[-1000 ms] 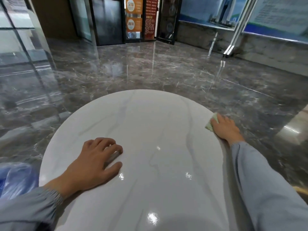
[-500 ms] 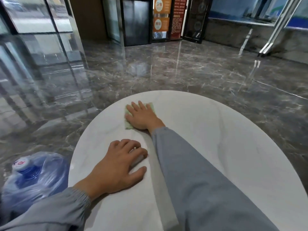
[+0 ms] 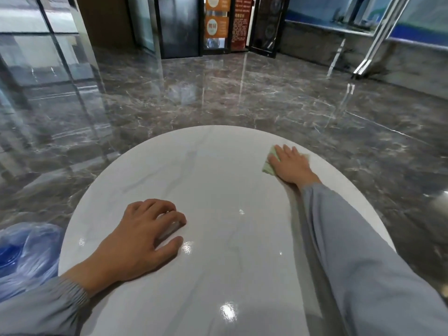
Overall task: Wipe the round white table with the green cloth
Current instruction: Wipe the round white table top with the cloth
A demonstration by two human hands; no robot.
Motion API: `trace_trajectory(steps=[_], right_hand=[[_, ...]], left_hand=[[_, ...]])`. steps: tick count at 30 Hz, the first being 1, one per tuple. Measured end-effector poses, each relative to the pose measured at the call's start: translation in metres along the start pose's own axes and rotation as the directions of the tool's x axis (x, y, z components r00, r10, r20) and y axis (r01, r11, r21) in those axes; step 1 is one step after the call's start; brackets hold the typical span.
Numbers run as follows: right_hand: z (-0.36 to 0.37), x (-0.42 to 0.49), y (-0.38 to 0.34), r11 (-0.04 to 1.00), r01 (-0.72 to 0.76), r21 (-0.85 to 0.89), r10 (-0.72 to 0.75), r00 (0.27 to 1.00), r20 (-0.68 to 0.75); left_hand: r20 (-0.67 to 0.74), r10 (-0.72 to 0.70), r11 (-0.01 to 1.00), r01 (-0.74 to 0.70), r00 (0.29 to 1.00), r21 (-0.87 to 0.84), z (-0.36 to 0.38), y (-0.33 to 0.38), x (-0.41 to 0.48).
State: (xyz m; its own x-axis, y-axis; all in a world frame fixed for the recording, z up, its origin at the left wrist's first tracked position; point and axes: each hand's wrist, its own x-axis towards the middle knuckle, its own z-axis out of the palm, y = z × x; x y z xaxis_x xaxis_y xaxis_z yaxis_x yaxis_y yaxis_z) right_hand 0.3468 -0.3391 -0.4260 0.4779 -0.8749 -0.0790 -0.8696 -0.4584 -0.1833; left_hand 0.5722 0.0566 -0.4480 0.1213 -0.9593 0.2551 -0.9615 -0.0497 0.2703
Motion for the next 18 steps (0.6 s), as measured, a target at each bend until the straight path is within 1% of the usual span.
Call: trace_trajectory(steps=[2, 4, 6, 8, 10, 14, 18], right_hand=[[-0.009, -0.006, 0.055, 0.994, -0.111, -0.022, 0.111, 0.994, -0.023], [-0.013, -0.008, 0.086, 0.986, -0.166, -0.031, 0.165, 0.986, -0.032], [-0.015, -0.003, 0.093, 0.980, -0.197, -0.023, 0.197, 0.980, -0.020], [-0.014, 0.010, 0.088, 0.976, -0.219, -0.011, 0.219, 0.976, -0.012], [-0.014, 0.027, 0.077, 0.975, -0.222, -0.001, 0.222, 0.975, -0.009], [-0.011, 0.070, 0.025, 0.991, -0.130, -0.013, 0.130, 0.991, 0.011], [0.000, 0.109, -0.072, 0.998, 0.064, -0.018, -0.063, 0.997, 0.055]], left_hand=[[-0.001, -0.005, 1.000, 0.005, 1.000, 0.000, 0.001, 0.002, 0.000], [-0.006, -0.009, 1.000, 0.009, 1.000, -0.001, 0.002, 0.004, 0.001], [-0.052, -0.041, 0.999, 0.043, 0.998, 0.023, 0.003, 0.004, 0.001], [-0.126, -0.137, 0.988, 0.144, 0.982, 0.051, 0.005, 0.005, 0.001], [-0.137, -0.192, 0.977, 0.202, 0.972, 0.069, 0.005, 0.007, 0.002], [-0.111, -0.184, 0.979, 0.192, 0.977, 0.067, 0.005, 0.011, 0.002], [-0.116, -0.180, 0.978, 0.190, 0.977, 0.081, 0.007, 0.010, 0.004]])
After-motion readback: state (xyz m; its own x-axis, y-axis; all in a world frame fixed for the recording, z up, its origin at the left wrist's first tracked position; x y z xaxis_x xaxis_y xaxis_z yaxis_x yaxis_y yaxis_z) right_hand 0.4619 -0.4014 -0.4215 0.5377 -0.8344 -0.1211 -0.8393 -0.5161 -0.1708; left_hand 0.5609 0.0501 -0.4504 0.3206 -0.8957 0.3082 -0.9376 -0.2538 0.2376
